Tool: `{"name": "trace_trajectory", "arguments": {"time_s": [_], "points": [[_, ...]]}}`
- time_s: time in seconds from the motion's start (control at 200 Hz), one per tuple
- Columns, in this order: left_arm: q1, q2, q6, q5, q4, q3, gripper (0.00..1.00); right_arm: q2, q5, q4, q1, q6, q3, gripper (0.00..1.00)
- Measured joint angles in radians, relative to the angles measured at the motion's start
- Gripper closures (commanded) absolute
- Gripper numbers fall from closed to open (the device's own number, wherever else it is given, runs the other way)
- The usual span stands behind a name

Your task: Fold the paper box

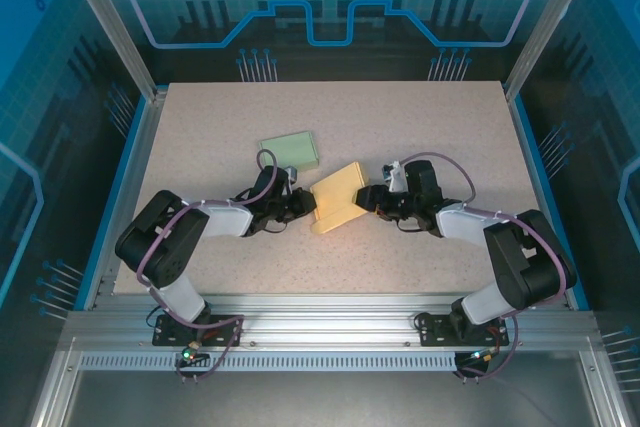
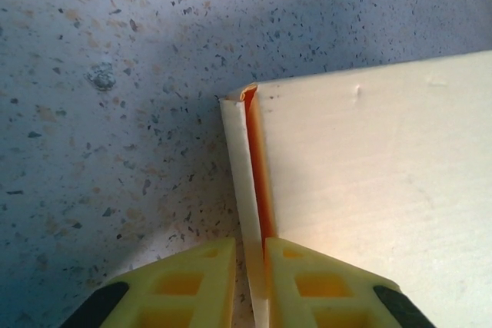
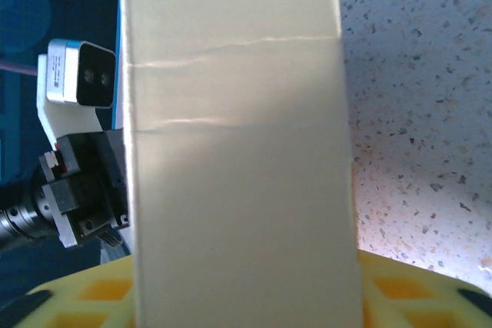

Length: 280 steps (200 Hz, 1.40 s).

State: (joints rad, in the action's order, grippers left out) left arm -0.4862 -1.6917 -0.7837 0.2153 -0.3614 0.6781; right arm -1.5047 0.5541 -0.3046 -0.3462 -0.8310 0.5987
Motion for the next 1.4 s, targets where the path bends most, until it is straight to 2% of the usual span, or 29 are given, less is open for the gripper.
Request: {"name": "trace_trajectory", "arguments": {"time_s": [0.095,0.225,0.38,0.55,0.62,0.7,0.785,0.96,1.175,1.28,1.401], "points": [[0.000,0.004,0.004,0.000,0.017,0.004,0.77,0.000,0.000,-0.002,0.000,0.002,0.000,0.60],[0.001,0.024,0.016,-0.002,0.059,0.007,0.70,0.001,0.004,0.002,0.000,-0.005,0.000,0.61],[0.003,0.099,0.040,-0.007,0.095,0.003,0.54,0.031,-0.013,0.013,0.000,-0.043,-0.004,0.61],[-0.016,0.299,0.157,-0.073,0.011,-0.078,0.37,0.145,-0.051,0.095,-0.001,-0.114,-0.010,0.61],[-0.071,0.394,0.277,-0.142,-0.076,-0.147,0.26,0.202,-0.072,0.141,0.000,-0.139,-0.010,0.60],[-0.185,0.475,0.498,-0.217,-0.219,-0.241,0.16,0.269,-0.097,0.200,0.000,-0.157,-0.010,0.60],[-0.294,0.495,0.720,-0.264,-0.363,-0.322,0.04,0.331,-0.121,0.263,-0.001,-0.169,-0.010,0.60],[-0.421,0.393,1.157,-0.382,-0.550,-0.372,0.01,0.404,-0.151,0.348,-0.008,-0.198,-0.010,0.60],[-0.516,0.016,1.562,-0.613,-0.847,-0.286,0.01,0.457,-0.182,0.393,-0.027,-0.227,-0.011,0.60],[-0.537,-0.120,1.684,-0.723,-0.905,-0.181,0.01,0.459,-0.192,0.404,-0.035,-0.236,-0.011,0.60],[-0.543,-0.142,1.727,-0.790,-0.943,-0.130,0.01,0.459,-0.212,0.410,-0.040,-0.243,-0.011,0.60]]}}
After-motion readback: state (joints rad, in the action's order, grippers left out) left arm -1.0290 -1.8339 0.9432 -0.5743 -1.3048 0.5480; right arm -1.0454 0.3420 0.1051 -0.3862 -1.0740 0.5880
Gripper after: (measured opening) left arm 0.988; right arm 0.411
